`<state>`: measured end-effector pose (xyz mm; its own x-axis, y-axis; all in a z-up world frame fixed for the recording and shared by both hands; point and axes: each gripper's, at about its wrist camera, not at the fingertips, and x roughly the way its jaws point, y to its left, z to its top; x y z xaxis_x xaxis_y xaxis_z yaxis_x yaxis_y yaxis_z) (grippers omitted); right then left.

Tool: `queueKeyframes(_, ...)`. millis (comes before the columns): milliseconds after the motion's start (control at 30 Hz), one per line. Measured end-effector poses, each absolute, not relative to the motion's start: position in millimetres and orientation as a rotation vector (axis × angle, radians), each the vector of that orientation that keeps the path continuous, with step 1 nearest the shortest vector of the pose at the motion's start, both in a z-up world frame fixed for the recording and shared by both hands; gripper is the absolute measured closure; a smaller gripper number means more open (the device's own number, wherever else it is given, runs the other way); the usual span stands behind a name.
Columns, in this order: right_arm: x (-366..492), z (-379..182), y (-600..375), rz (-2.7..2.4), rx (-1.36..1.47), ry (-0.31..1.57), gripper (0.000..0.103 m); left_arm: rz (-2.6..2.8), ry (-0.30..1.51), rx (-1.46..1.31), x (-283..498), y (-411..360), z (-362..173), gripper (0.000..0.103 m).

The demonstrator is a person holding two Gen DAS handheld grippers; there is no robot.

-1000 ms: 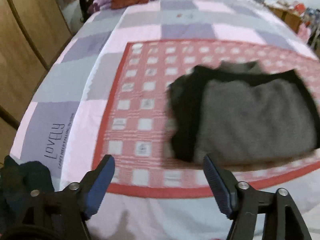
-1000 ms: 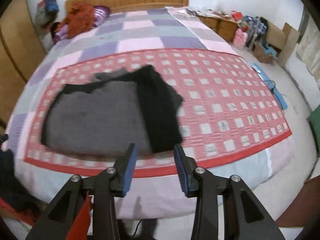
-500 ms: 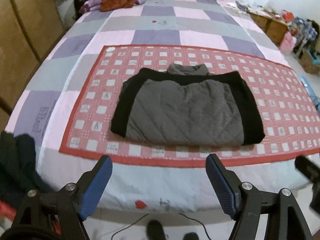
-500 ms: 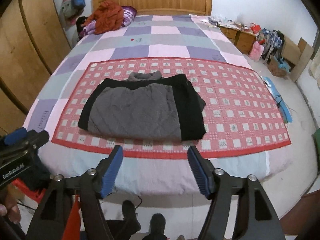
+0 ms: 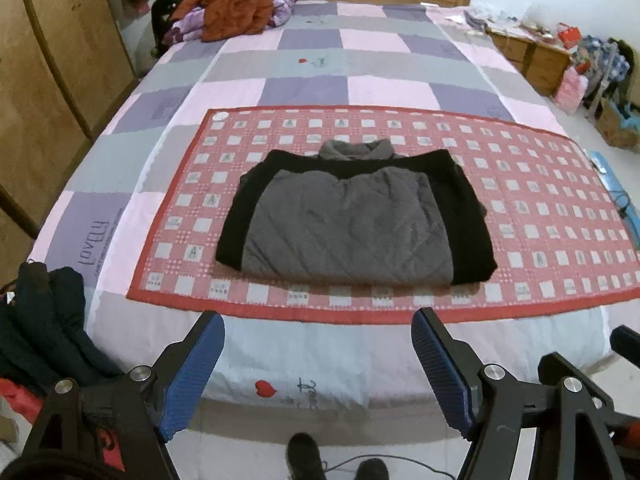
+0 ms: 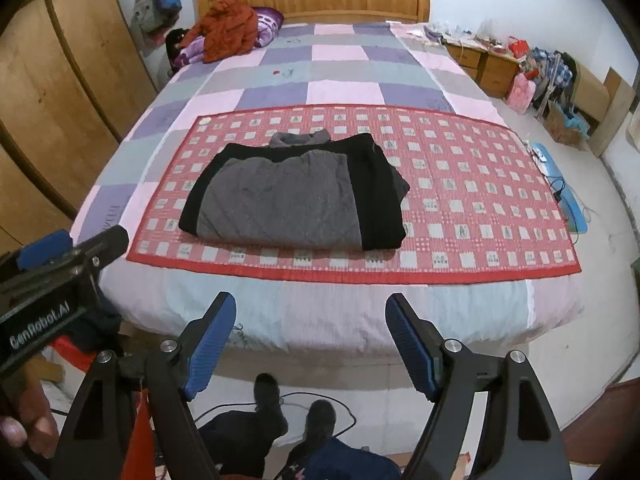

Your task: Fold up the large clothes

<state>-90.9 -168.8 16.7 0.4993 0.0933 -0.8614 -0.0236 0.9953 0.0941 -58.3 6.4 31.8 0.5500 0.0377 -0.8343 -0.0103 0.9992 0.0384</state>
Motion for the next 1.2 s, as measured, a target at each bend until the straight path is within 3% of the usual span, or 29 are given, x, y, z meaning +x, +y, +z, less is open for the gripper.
queueKeyframes(1200,-99.7,42.6,-166.4,0.113,0.051,1.034,0.023,0.073,1.008,0.019,-68.8,-4.7,38.4,0.022)
